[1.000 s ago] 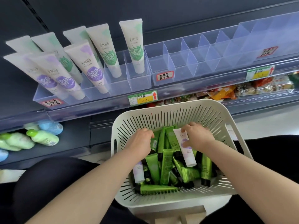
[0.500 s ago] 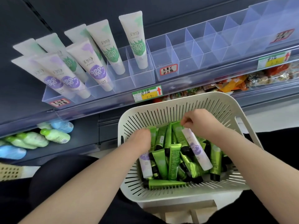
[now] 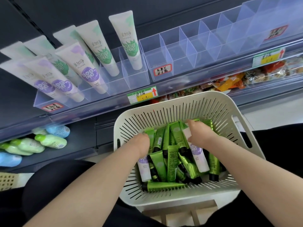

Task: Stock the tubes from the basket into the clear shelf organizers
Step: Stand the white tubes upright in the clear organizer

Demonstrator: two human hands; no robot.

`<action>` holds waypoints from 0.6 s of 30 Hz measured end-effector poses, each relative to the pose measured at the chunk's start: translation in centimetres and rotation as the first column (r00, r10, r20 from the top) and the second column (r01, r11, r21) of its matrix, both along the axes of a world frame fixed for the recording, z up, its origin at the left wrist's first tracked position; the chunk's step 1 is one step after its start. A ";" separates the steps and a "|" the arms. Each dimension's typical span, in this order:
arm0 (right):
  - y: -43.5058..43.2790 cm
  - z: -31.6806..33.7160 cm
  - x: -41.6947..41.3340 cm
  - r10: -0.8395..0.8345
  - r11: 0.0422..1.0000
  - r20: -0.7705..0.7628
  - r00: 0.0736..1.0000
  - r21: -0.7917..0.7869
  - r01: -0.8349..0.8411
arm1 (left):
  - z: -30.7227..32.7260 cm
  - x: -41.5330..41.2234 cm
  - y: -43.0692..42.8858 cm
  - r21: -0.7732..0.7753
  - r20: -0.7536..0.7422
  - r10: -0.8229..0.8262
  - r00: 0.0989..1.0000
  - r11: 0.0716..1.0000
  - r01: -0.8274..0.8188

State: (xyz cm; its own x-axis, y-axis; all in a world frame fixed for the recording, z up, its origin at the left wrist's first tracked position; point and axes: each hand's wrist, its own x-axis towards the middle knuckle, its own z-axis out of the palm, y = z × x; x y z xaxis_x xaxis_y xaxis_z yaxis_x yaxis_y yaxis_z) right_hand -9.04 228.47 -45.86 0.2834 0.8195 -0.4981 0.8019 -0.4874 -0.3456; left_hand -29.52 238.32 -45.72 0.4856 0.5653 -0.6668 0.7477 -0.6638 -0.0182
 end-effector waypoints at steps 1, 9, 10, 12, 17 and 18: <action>0.1 0.7 0.0 0.018 1.000 -0.011 1.000 -0.002 -0.018 | 0.0 0.1 -0.1 -0.005 -0.030 -0.014 0.999 1.000 0.014; -0.7 5.9 -1.3 0.133 0.976 -0.183 0.974 0.196 -0.097 | 0.8 0.6 0.0 0.058 -0.086 -0.071 0.994 0.995 0.076; -0.8 6.1 -1.4 0.126 0.976 -0.187 0.974 0.198 -0.088 | 1.3 0.7 0.2 0.063 -0.060 -0.064 0.996 0.996 0.068; -1.0 6.3 -1.4 0.113 0.977 -0.186 0.976 0.197 -0.075 | 2.4 0.6 0.3 0.075 -0.033 -0.065 0.997 0.995 0.067; -1.5 6.7 -1.7 0.097 0.976 -0.177 0.979 0.210 -0.058 | 4.0 -0.2 0.1 0.057 0.039 -0.021 0.999 0.998 0.019; -1.6 6.9 -1.9 0.094 0.974 -0.173 0.980 0.218 -0.055 | 4.4 -0.4 -0.1 0.033 0.065 -0.006 0.998 0.999 0.003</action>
